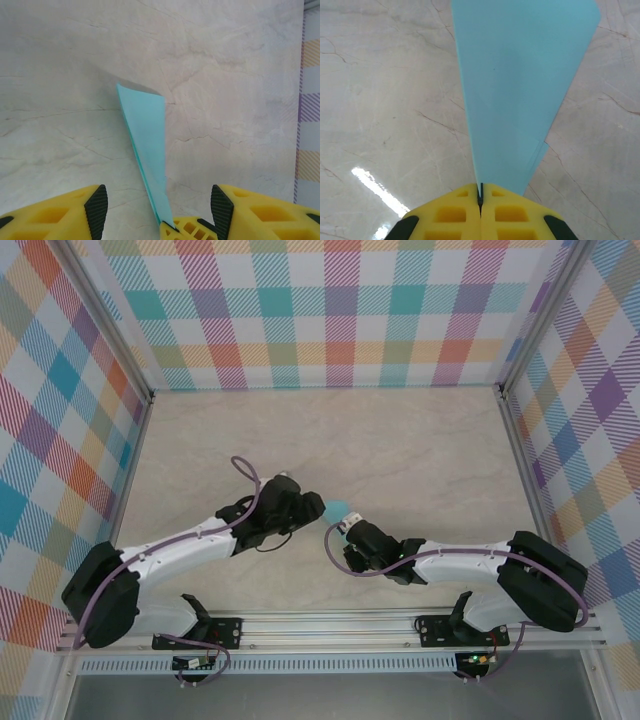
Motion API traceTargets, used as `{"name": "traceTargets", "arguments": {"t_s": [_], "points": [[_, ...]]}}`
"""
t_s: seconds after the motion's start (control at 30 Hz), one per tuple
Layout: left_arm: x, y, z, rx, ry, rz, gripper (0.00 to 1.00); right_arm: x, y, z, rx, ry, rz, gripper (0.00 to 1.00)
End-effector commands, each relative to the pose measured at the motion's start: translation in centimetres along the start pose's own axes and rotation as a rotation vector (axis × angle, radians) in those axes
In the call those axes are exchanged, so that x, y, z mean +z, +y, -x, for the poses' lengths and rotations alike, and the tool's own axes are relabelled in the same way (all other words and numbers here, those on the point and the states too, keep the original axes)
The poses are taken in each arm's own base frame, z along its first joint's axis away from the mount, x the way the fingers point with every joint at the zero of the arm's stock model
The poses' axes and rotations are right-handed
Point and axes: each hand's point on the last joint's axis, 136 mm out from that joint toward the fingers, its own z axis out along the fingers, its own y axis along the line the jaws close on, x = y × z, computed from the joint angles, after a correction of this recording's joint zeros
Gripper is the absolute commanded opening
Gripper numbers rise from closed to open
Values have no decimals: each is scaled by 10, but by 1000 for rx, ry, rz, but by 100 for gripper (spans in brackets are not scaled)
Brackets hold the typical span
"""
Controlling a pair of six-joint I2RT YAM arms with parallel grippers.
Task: Fold a paper plane with a square sheet of paper (pick it up from the middle)
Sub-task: Fold the wing for the fifth time at the center of the table.
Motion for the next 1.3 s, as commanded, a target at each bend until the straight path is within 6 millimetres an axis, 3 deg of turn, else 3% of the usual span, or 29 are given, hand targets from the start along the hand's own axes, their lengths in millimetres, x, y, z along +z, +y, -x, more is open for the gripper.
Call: {"name": "traceTargets", "arguments": {"t_s": [0.0,0.13,0.23,0.4,0.53,0.77,1.27], "points": [[-10,26,4,-25,-49,56,63,-5,17,14,-1,-51,91,5],[-8,32,-1,-56,-51,32,70,-2,19,12,-9,-46,96,6],[4,23,-7,-75,-5,3,73,1,19,11,-25,-35,92,6],[34,0,-17,-103,92,-26,72,3,20,9,-35,-28,88,7],[54,3,-21,-150,127,19,68,4,20,9,-42,-27,85,8],[73,8,-32,-202,188,53,54,7,20,7,-50,-14,78,10],[69,18,-35,-183,207,108,15,9,21,5,-82,7,47,15]]}}
